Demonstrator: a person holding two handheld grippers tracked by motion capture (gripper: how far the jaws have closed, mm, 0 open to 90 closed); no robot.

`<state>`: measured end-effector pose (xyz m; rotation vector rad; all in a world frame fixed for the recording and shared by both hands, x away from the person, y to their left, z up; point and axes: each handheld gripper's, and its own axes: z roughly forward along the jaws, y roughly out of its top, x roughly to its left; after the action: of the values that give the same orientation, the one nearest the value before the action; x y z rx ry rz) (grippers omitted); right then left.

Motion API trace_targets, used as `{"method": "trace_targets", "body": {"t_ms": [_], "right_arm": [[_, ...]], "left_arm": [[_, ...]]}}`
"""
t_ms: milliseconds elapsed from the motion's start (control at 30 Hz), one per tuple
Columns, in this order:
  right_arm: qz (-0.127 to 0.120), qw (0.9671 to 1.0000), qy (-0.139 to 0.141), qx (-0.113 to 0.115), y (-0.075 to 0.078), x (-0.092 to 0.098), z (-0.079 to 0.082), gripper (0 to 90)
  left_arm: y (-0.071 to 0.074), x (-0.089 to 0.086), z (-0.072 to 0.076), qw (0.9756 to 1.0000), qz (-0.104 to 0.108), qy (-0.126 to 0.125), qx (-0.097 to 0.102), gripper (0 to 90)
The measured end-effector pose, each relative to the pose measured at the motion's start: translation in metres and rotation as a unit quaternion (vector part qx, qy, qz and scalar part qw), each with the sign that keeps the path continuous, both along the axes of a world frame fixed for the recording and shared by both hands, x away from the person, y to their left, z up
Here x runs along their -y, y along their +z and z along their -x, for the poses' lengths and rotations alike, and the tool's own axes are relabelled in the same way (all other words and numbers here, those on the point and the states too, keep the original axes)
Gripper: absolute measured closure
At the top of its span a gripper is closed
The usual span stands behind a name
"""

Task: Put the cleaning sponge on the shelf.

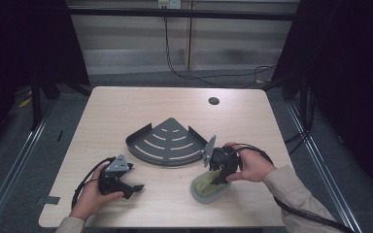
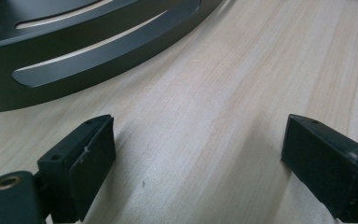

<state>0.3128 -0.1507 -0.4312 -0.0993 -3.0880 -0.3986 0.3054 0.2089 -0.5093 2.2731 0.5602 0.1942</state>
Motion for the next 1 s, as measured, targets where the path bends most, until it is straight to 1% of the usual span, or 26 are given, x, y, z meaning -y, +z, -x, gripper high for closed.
{"method": "trace_targets", "body": {"t_ms": [33,67,100,133,167,200,233,300,333,367,400,467,567,667,733,800,867,900,967,1000], "right_arm": [[0.0,1.0,0.0,0.0,0.0,0.0,0.0,50.9],[0.006,0.9999,0.011,-0.002,0.0,-0.003,0.0,60.9],[0.008,0.9999,0.013,-0.003,0.0,-0.003,0.001,63.7],[0.008,0.9999,0.013,-0.003,0.0,-0.003,0.001,63.7],[0.01,0.9998,0.015,0.002,0.0,-0.004,0.0,68.0],[0.016,0.9998,0.014,0.0,0.001,-0.005,0.0,70.8],[0.017,0.9998,0.009,0.005,0.003,-0.005,-0.001,71.0],[0.017,0.9998,0.005,0.004,0.004,-0.005,-0.001,71.0],[0.015,0.9999,-0.004,-0.006,0.007,-0.005,-0.002,71.1],[0.014,0.9999,-0.007,-0.007,0.008,-0.004,-0.002,71.1],[0.022,0.9996,-0.015,-0.012,0.009,-0.004,-0.002,71.1],[0.026,0.9992,-0.025,-0.015,0.012,-0.004,-0.003,71.1],[0.024,0.9991,-0.03,-0.015,0.014,-0.002,-0.004,71.1],[0.023,0.9988,-0.041,-0.016,0.02,0.0,-0.006,71.0],[0.024,0.9986,-0.044,-0.015,0.022,0.001,-0.007,71.1],[0.021,0.9988,-0.041,-0.014,0.025,0.003,-0.009,71.0],[0.025,0.9983,-0.05,-0.016,0.028,0.004,-0.009,71.0],[0.024,0.9983,-0.05,-0.017,0.029,0.004,-0.01,71.1],[0.03,0.9978,-0.057,-0.018,0.032,0.005,-0.011,71.0],[0.026,0.9981,-0.053,-0.015,0.033,0.006,-0.012,71.1]], "left_arm": [[0.0,0.0,0.0,1.0,0.0,0.0,0.0,9.3],[0.0,0.0,0.0,1.0,-0.002,0.001,0.0,9.4],[0.0,0.0,0.0,1.0,-0.002,0.001,0.0,9.3],[0.0,0.0,0.0,1.0,-0.002,0.001,0.0,9.3],[0.0,0.0,0.0,1.0,-0.001,0.0,0.0,9.3],[0.0,0.0,0.0,1.0,-0.002,0.0,0.0,9.3],[0.0,0.0,0.0,1.0,-0.001,0.0,0.0,9.3],[0.0,0.0,0.0,1.0,-0.002,0.001,0.0,9.3],[0.0,0.0,0.0,1.0,-0.002,0.001,0.0,9.3],[0.0,0.0,0.0,1.0,-0.002,0.001,0.0,9.3],[0.0,0.0,0.0,1.0,-0.002,0.0,0.0,9.3],[0.0,0.0,0.0,1.0,0.0,0.0,0.0,9.3],[0.0,0.0,0.0,1.0,0.001,0.0,0.0,9.3],[0.0,0.0,0.0,1.0,0.001,0.0,0.0,9.3],[0.0,0.0,0.0,1.0,0.001,0.0,0.0,9.3],[0.0,0.0,0.0,1.0,0.001,0.0,0.0,9.3],[0.0,0.0,0.0,1.0,0.001,0.0,0.0,9.3],[0.0,0.0,0.0,1.0,0.001,0.0,0.0,9.3],[0.0,0.0,0.0,1.0,0.001,0.0,0.0,9.3],[0.0,0.0,0.0,1.0,0.0,0.0,0.001,9.3]]}}
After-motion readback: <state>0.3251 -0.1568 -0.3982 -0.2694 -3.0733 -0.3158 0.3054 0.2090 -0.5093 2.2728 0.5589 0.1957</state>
